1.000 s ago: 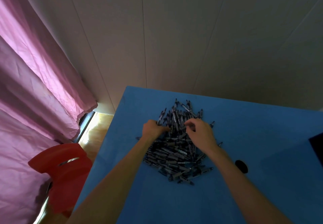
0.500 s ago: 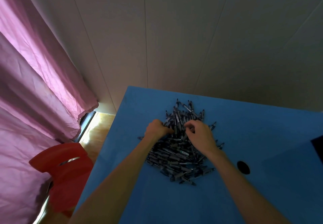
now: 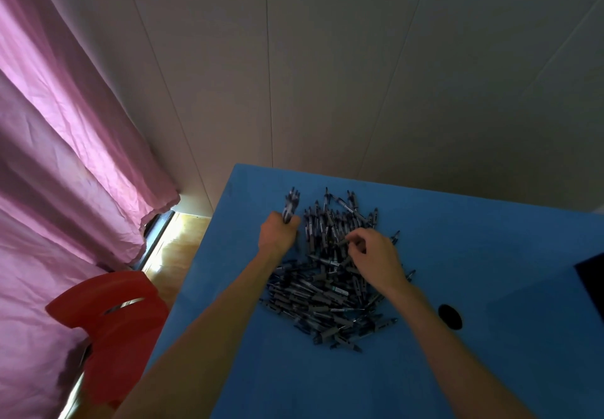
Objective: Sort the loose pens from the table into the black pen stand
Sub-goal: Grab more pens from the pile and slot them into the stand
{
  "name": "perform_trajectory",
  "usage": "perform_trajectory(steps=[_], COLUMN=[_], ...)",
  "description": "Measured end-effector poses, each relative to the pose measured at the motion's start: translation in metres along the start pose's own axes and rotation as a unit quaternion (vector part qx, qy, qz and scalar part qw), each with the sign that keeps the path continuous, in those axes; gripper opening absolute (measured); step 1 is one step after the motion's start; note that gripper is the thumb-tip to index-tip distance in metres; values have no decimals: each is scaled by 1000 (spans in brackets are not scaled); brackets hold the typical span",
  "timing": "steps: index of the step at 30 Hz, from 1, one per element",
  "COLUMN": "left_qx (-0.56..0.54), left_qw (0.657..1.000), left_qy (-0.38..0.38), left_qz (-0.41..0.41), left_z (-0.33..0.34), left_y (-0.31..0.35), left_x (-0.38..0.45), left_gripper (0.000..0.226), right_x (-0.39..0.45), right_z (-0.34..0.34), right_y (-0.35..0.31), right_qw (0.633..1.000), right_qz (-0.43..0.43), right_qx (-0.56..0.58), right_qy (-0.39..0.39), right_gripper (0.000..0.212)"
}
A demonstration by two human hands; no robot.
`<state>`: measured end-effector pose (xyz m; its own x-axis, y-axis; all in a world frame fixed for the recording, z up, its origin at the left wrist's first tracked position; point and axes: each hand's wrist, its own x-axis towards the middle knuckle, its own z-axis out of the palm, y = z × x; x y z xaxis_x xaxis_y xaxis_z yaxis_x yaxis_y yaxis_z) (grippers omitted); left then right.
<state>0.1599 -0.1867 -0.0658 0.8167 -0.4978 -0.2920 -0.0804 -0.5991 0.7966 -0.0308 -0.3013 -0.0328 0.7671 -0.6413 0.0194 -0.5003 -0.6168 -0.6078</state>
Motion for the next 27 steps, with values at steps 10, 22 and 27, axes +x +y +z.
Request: perform_trajectory(steps=[10,22,27], left_qx=[50,60,34], left_qw=[996,996,999], left_qy=[-32,-13,-7], left_qz=[-70,-72,-32], left_z=[7,16,9], left_y=[-5,6,-2], left_x=[-1,-6,-6], left_gripper=[61,59,37], right_x=[-4,-5,-3], right_z=[-1,-5,-2], right_y=[8,16,9], right_qw=[1000,1000,1000], right_qz=[1,11,2], right_qx=[3,9,0], right_qy=[-9,-6,-8], right_gripper=[16,18,17])
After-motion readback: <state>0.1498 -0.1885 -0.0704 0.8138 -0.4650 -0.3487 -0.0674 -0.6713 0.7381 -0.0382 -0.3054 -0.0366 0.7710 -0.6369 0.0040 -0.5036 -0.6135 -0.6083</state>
